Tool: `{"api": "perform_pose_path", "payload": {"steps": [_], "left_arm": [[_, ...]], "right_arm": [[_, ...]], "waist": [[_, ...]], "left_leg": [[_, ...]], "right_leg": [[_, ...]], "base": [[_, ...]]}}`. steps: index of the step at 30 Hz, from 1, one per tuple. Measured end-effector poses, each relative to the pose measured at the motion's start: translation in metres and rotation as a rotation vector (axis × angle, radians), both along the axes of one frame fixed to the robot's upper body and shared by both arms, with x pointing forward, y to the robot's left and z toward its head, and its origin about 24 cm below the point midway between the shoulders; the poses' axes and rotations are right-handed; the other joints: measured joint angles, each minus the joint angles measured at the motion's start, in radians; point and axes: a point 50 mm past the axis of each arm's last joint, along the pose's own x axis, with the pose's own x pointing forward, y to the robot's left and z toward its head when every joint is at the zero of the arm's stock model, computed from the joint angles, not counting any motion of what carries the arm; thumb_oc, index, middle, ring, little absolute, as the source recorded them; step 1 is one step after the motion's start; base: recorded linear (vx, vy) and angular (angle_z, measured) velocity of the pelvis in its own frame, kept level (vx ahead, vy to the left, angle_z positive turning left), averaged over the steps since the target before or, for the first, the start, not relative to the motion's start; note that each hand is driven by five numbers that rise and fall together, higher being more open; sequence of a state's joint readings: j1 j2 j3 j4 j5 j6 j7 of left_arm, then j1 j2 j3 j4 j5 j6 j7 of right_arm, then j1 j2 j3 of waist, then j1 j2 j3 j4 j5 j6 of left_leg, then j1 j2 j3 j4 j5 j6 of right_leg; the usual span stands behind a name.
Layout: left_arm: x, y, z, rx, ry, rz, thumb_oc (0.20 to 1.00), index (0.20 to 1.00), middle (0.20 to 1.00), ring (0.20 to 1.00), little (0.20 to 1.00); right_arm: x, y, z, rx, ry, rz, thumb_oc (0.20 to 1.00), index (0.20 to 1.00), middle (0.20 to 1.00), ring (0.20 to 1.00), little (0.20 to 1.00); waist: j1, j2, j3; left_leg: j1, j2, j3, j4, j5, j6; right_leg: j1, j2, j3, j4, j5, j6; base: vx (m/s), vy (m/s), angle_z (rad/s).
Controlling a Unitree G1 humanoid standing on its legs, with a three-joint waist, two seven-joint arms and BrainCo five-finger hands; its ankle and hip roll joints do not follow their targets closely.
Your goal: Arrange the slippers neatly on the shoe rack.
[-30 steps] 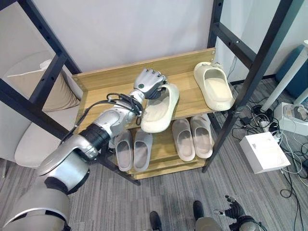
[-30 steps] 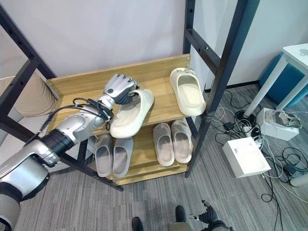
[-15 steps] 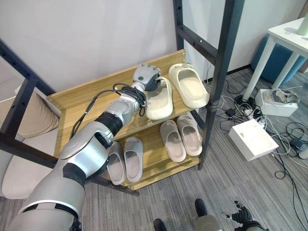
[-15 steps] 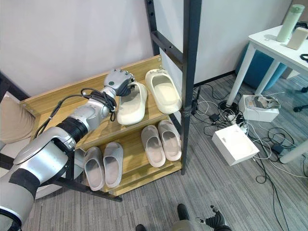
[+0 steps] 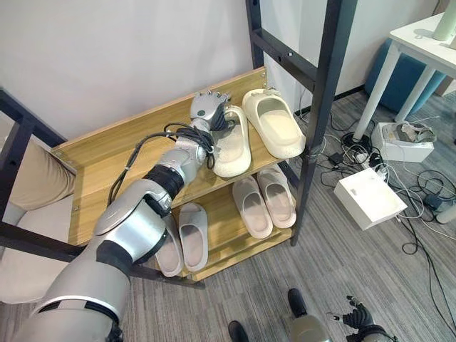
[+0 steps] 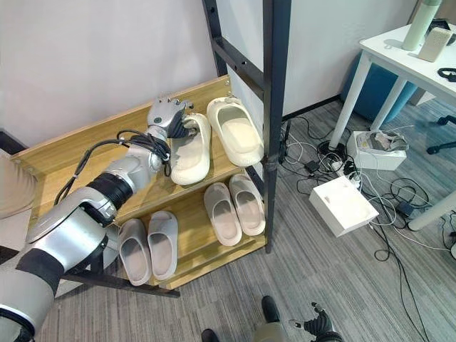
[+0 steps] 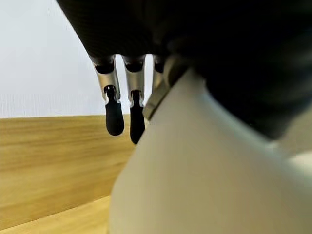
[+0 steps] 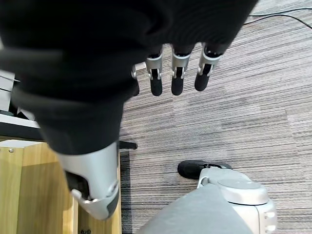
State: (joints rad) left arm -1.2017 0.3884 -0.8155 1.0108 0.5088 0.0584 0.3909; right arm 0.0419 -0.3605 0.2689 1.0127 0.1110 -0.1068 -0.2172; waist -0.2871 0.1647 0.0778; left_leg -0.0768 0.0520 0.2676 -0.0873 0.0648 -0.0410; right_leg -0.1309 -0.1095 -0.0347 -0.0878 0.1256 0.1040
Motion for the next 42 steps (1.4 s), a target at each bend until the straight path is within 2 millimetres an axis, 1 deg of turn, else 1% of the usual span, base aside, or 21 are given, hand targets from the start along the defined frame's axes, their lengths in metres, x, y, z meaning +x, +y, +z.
{"api": "perform_pose_path", "payload": {"steps": [1,4,6,8,9,10,11,12,13,15,16,17,18,20,24,27,32,36,37,38,42], "left_arm": [[0.001,0.0,0.0,-0.014,0.009,0.005,1.0,1.0,1.0,1.0,1.0],[0.002,-0.003,-0.001,-0.022,0.051,0.006,1.0,1.0,1.0,1.0,1.0],[0.002,-0.006,0.005,-0.101,0.056,-0.014,1.0,1.0,1.0,1.0,1.0],[0.001,-0.012,0.008,-0.131,0.061,-0.045,1.0,1.0,1.0,1.0,1.0],[-0.001,-0.011,0.011,-0.239,0.085,-0.079,1.0,1.0,1.0,1.0,1.0],[-0.011,-0.011,0.018,-0.433,0.08,-0.165,1.0,1.0,1.0,1.0,1.0],[-0.023,-0.017,0.023,-0.569,0.072,-0.275,1.0,1.0,1.0,1.0,1.0],[-0.031,-0.02,0.021,-0.722,0.105,-0.362,1.0,1.0,1.0,1.0,1.0],[-0.036,-0.021,0.016,-0.782,0.126,-0.394,1.0,1.0,1.0,1.0,1.0],[-0.041,-0.026,0.001,-0.941,0.216,-0.438,1.0,1.0,1.0,1.0,1.0],[-0.044,-0.024,-0.004,-1.02,0.242,-0.446,1.0,1.0,1.0,1.0,1.0],[-0.048,-0.027,-0.007,-1.143,0.264,-0.48,1.0,1.0,1.0,1.0,1.0],[-0.05,-0.028,-0.009,-1.19,0.278,-0.496,1.0,1.0,1.0,1.0,1.0],[-0.05,-0.027,-0.009,-1.256,0.294,-0.501,1.0,1.0,1.0,1.0,1.0],[-0.055,-0.028,0.002,-1.307,0.274,-0.555,1.0,1.0,1.0,1.0,1.0],[-0.055,-0.027,0.003,-1.27,0.257,-0.556,1.0,1.0,1.0,1.0,1.0],[-0.058,-0.024,0.004,-1.279,0.245,-0.562,1.0,1.0,1.0,1.0,1.0],[-0.078,-0.014,0.006,-1.389,0.213,-0.638,1.0,1.0,1.0,1.0,1.0],[-0.083,-0.011,0.005,-1.404,0.213,-0.656,1.0,1.0,1.0,1.0,1.0],[-0.086,-0.006,0.003,-1.425,0.211,-0.659,1.0,1.0,1.0,1.0,1.0],[-0.102,0.007,-0.013,-1.452,0.258,-0.659,1.0,1.0,1.0,1.0,1.0]], "right_arm": [[-0.003,0.0,-0.001,0.0,0.009,0.0,1.0,1.0,1.0,1.0,1.0],[0.001,0.002,0.0,0.004,0.003,0.008,1.0,1.0,1.0,1.0,1.0],[0.01,0.004,0.001,0.006,-0.01,0.023,1.0,1.0,1.0,1.0,1.0],[0.008,0.004,0.001,0.011,-0.003,0.025,1.0,1.0,1.0,1.0,1.0],[0.011,0.005,0.001,0.016,-0.008,0.028,1.0,1.0,1.0,1.0,1.0],[0.01,0.007,0.001,0.021,-0.007,0.027,1.0,1.0,1.0,1.0,1.0],[0.008,0.008,-0.001,0.028,0.007,0.028,1.0,1.0,1.0,1.0,1.0],[0.002,0.009,-0.004,0.033,0.035,0.026,1.0,1.0,1.0,1.0,1.0],[0.0,0.01,-0.004,0.037,0.04,0.027,1.0,1.0,1.0,1.0,1.0],[0.001,0.012,-0.005,0.046,0.051,0.03,1.0,1.0,1.0,1.0,1.0],[0.008,0.014,-0.003,0.049,0.035,0.037,1.0,1.0,1.0,1.0,1.0],[0.009,0.015,-0.004,0.05,0.038,0.038,1.0,1.0,1.0,1.0,1.0],[0.012,0.015,-0.003,0.052,0.032,0.043,1.0,1.0,1.0,1.0,1.0],[0.021,0.015,0.0,0.051,0.013,0.05,1.0,1.0,1.0,1.0,1.0],[0.028,0.016,0.002,0.051,0.001,0.055,1.0,1.0,1.0,1.0,1.0],[0.031,0.017,0.003,0.051,-0.001,0.059,1.0,1.0,1.0,1.0,1.0],[0.031,0.018,0.002,0.053,0.008,0.058,1.0,1.0,1.0,1.0,1.0],[0.02,0.018,-0.002,0.06,0.038,0.05,1.0,1.0,1.0,1.0,1.0],[0.012,0.018,-0.005,0.064,0.06,0.045,1.0,1.0,1.0,1.0,1.0],[0.012,0.02,-0.006,0.071,0.061,0.045,1.0,1.0,1.0,1.0,1.0],[0.009,0.023,-0.007,0.081,0.069,0.043,1.0,1.0,1.0,1.0,1.0]], "waist": [[-0.001,-0.002,0.003],[0.003,-0.006,0.012],[0.014,-0.006,0.029],[0.023,-0.007,0.036],[0.039,-0.005,0.039],[0.037,-0.007,0.043],[0.049,-0.009,0.051],[0.056,-0.011,0.052],[0.056,-0.012,0.053],[0.076,-0.022,0.06],[0.084,-0.026,0.062],[0.08,-0.032,0.066],[0.084,-0.037,0.069],[0.087,-0.041,0.07],[0.099,-0.043,0.071],[0.102,-0.046,0.067],[0.105,-0.05,0.06],[0.108,-0.049,0.045],[0.115,-0.051,0.037],[0.126,-0.05,0.032],[0.139,-0.047,0.023]], "left_leg": [[0.007,0.0,-0.004,0.0,0.0,0.0],[0.022,0.001,-0.016,0.0,-0.003,-0.004],[0.024,0.0,-0.031,0.0,-0.004,-0.005],[0.024,0.0,-0.037,0.0,-0.004,-0.006],[0.024,0.0,-0.042,0.0,-0.001,-0.003],[0.026,0.0,-0.043,0.0,0.001,-0.001],[0.03,0.001,-0.052,0.0,0.006,0.002],[0.031,0.0,-0.062,0.001,0.006,0.002],[0.032,0.0,-0.066,0.002,0.007,0.002],[0.043,-0.001,-0.072,0.007,0.007,0.003],[0.045,-0.002,-0.079,0.007,0.007,0.003],[0.048,-0.002,-0.082,0.007,0.007,0.003],[0.048,-0.001,-0.087,0.007,0.007,0.003],[0.048,0.0,-0.09,0.007,0.008,0.002],[0.067,0.002,-0.095,0.007,0.009,0.001],[0.075,0.002,-0.101,0.006,0.009,0.001],[0.073,0.003,-0.103,0.001,0.008,0.001],[0.076,0.004,-0.103,0.001,0.009,0.001],[0.076,0.004,-0.103,0.004,0.009,0.001],[0.077,0.004,-0.104,0.006,0.009,0.001],[0.082,0.004,-0.113,0.007,0.01,0.001]], "right_leg": [[0.009,0.0,-0.003,0.0,0.0,-0.002],[0.03,-0.001,-0.018,0.0,-0.012,0.006],[0.04,-0.001,-0.027,0.0,-0.011,0.005],[0.042,-0.001,-0.032,0.0,-0.012,0.004],[0.047,-0.002,-0.041,0.002,-0.012,0.004],[0.048,-0.001,-0.041,0.005,-0.009,0.0],[0.059,-0.001,-0.054,0.005,-0.006,-0.009],[0.064,-0.002,-0.064,0.005,-0.006,-0.009],[0.068,-0.003,-0.069,0.004,-0.009,-0.009],[0.081,-0.003,-0.075,0.0,-0.015,-0.007],[0.087,-0.002,-0.081,0.0,-0.016,-0.006],[0.092,-0.004,-0.081,0.0,-0.017,-0.006],[0.094,-0.003,-0.086,0.0,-0.017,-0.006],[0.096,-0.003,-0.091,0.0,-0.017,-0.006],[0.119,-0.002,-0.1,0.0,-0.019,-0.007],[0.129,-0.001,-0.105,0.0,-0.026,-0.007],[0.128,-0.001,-0.105,0.0,-0.026,-0.007],[0.129,0.0,-0.103,0.0,-0.023,-0.012],[0.13,0.001,-0.105,0.0,-0.022,-0.012],[0.131,0.001,-0.105,0.0,-0.022,-0.012],[0.14,0.001,-0.109,-0.001,-0.022,-0.012]], "base": [[0.0,-0.005,0.14],[-0.01,0.0,0.13],[-0.01,-0.001,0.11],[-0.01,0.002,0.11],[-0.01,-0.002,0.08],[0.0,-0.001,0.19],[-0.01,-0.002,0.23],[-0.01,-0.002,0.28],[0.0,-0.005,0.24],[-0.01,0.0,0.12],[-0.01,-0.005,0.06],[0.0,-0.005,0.13],[0.0,-0.005,0.09],[0.01,-0.004,0.07],[0.01,-0.002,0.04],[0.01,-0.001,0.04],[0.0,0.0,0.0],[0.0,0.0,0.0],[0.0,0.0,0.0],[0.0,0.0,0.0],[-0.01,-0.001,0.05]]}}
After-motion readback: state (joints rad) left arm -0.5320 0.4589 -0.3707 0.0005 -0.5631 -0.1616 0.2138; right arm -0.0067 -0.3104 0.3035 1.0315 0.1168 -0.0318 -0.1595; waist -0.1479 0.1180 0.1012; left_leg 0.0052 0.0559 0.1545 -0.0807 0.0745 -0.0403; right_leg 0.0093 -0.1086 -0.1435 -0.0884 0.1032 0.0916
